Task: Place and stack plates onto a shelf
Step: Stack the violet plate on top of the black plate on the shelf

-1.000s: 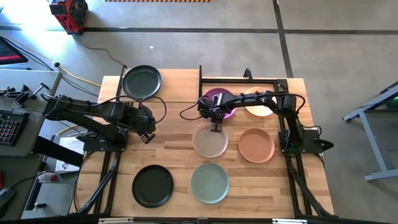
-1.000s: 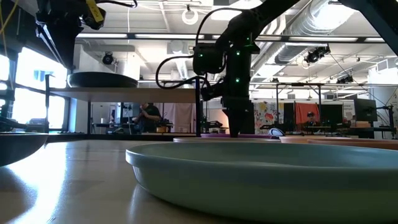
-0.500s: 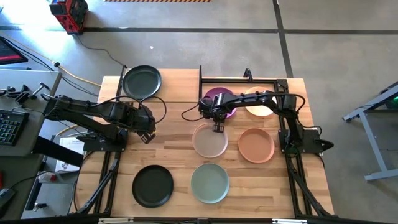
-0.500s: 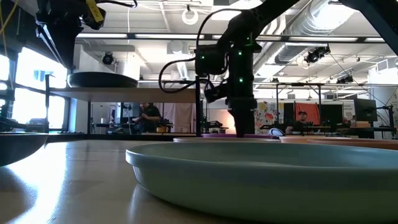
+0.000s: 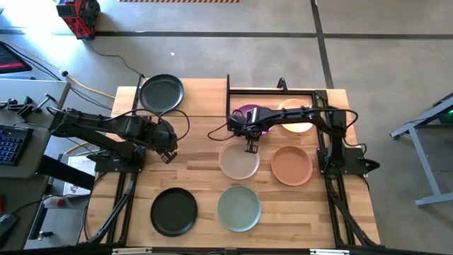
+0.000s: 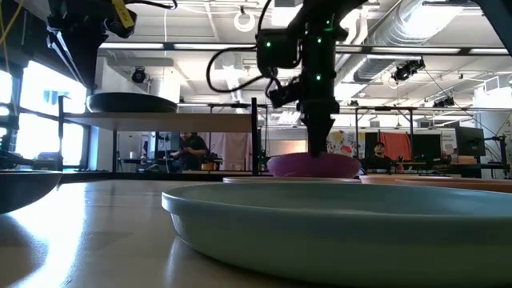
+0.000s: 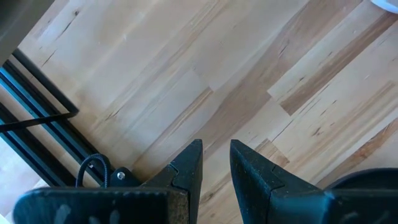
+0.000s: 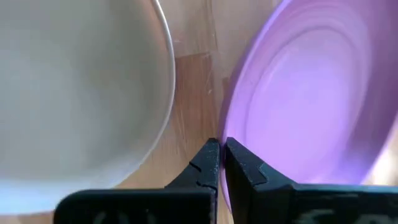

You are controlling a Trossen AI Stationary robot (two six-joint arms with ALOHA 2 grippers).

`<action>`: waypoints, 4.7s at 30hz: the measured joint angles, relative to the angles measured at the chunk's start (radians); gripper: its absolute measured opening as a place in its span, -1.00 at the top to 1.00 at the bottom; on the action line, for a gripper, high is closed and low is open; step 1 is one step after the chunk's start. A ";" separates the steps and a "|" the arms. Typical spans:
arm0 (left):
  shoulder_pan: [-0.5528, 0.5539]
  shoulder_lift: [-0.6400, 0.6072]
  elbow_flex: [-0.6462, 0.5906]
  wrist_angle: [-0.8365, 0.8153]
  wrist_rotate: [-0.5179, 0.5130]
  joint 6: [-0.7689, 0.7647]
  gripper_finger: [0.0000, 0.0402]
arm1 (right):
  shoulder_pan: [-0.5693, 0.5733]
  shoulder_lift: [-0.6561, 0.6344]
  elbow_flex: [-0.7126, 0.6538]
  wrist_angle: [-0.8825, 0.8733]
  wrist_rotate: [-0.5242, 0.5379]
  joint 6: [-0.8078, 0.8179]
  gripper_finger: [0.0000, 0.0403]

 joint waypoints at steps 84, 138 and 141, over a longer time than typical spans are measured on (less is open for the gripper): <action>0.394 -0.001 -0.001 0.368 0.419 0.157 0.64 | 0.340 -0.286 0.000 -0.226 0.113 0.219 1.00; 0.399 0.000 -0.001 0.609 0.697 -0.483 0.64 | 0.506 -0.281 0.166 0.171 0.131 -0.394 1.00; 0.388 0.008 0.000 0.638 0.708 -0.506 0.64 | 0.492 -0.281 0.166 0.176 0.134 -0.405 1.00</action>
